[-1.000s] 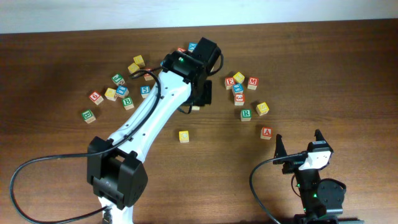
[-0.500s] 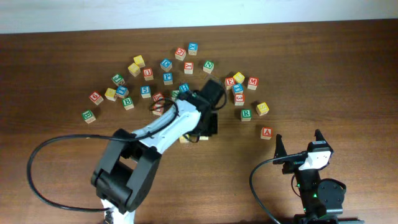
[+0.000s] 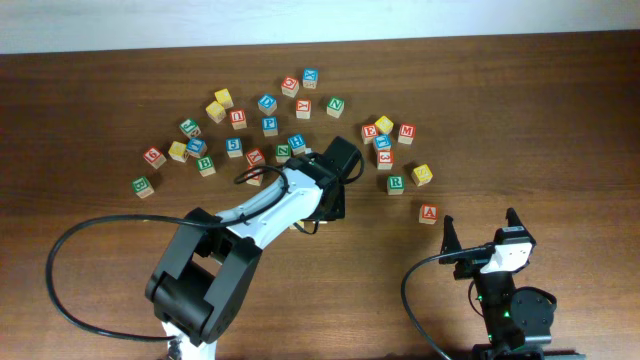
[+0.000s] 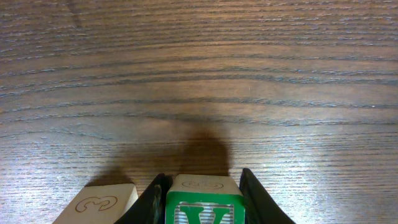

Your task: Spell out CVPR

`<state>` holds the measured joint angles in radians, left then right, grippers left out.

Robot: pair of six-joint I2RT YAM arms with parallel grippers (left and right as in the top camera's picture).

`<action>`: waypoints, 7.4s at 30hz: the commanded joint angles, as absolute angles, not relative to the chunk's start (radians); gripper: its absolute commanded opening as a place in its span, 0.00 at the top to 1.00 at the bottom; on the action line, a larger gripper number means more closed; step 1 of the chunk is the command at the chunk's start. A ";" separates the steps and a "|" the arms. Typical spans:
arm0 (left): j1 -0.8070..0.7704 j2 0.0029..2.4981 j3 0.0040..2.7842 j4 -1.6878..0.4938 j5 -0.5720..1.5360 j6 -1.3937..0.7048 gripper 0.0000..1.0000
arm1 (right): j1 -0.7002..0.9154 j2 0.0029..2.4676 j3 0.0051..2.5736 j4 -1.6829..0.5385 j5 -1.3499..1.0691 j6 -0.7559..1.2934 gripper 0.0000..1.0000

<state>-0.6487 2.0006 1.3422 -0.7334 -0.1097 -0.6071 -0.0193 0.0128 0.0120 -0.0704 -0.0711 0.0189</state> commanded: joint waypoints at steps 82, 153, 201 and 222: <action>-0.210 2.022 1.686 -0.974 -0.051 -0.500 0.26 | -0.027 0.006 0.006 -0.074 -0.067 0.015 0.02; 0.002 1.866 1.685 -1.133 -0.252 -0.472 0.32 | -0.027 0.006 0.006 -0.074 -0.067 0.015 0.02; 0.133 1.964 1.682 -1.126 -0.005 -0.488 0.01 | -0.027 0.179 0.571 -0.026 -0.441 0.098 0.02; 0.133 1.964 1.682 -1.115 0.012 -0.488 0.01 | -0.025 1.371 1.380 -1.021 -1.118 0.015 0.02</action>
<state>0.1349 1.9572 1.6825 -1.1149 0.0044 -0.4763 -0.0212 1.3300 1.3586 -1.0206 -0.9794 0.0128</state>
